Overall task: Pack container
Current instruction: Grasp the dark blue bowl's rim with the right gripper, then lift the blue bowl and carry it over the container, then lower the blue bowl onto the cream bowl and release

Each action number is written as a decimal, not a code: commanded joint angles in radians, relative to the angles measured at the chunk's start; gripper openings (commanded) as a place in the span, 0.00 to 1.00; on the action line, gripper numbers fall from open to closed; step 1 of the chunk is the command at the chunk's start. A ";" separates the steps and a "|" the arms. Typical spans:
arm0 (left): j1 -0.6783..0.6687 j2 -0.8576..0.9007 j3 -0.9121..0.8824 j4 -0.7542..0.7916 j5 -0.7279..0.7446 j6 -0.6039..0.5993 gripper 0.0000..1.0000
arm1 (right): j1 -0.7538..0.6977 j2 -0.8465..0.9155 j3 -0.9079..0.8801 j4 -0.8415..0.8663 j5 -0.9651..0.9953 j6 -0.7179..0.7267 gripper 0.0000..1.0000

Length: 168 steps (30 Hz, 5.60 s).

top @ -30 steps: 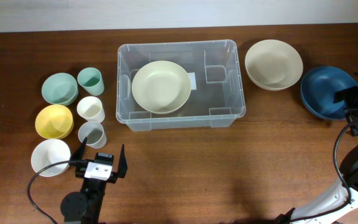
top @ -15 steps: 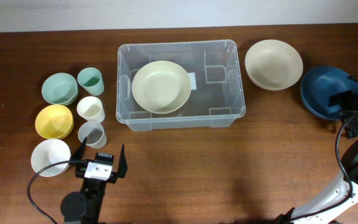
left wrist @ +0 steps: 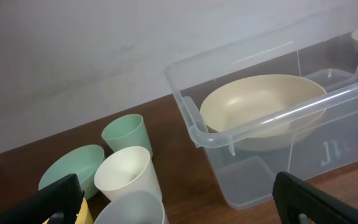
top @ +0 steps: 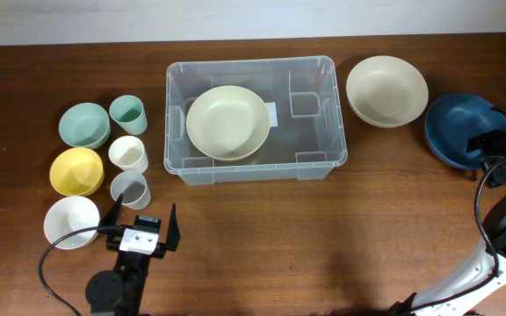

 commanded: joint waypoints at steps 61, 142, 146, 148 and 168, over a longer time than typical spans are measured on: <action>0.004 -0.007 -0.006 -0.002 0.007 0.008 1.00 | 0.225 0.049 0.999 -0.716 -0.344 -0.272 0.04; 0.004 -0.007 -0.006 -0.001 0.007 0.008 1.00 | 1.036 0.371 0.736 -0.319 -0.288 -0.132 0.17; 0.004 -0.007 -0.005 -0.001 0.007 0.008 1.00 | 1.036 0.371 0.736 -0.320 -0.285 -0.132 0.04; 0.004 -0.007 -0.005 -0.001 0.007 0.008 1.00 | 1.036 0.371 0.736 -0.321 -0.285 -0.132 0.04; 0.004 -0.007 -0.005 -0.001 0.007 0.008 1.00 | 0.972 0.353 0.797 -0.436 -0.293 -0.189 0.58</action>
